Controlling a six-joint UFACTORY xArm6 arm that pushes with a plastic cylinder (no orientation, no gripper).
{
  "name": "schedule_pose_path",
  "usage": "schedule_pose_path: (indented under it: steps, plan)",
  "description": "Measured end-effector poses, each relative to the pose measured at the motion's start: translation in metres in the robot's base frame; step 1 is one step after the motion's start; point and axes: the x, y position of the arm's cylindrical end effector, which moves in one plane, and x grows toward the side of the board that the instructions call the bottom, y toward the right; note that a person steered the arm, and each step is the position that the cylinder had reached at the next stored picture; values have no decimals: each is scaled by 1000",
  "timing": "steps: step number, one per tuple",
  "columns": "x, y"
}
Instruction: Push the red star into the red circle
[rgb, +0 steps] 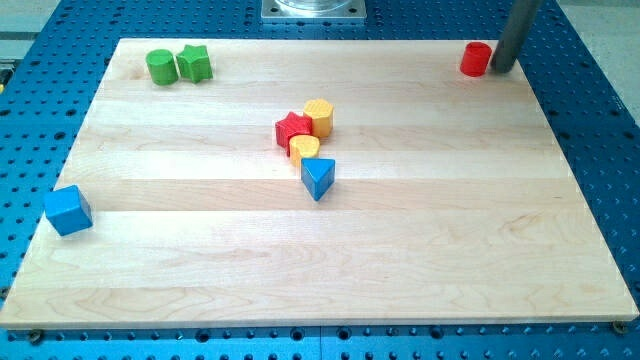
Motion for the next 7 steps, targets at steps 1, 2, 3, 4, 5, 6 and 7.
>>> schedule_pose_path:
  steps: [1, 2, 3, 4, 5, 6, 7]
  plan:
    - [9, -12]
    - [122, -63]
    - [162, -184]
    - [174, -257]
    - [142, -273]
    - [131, -308]
    - [168, -329]
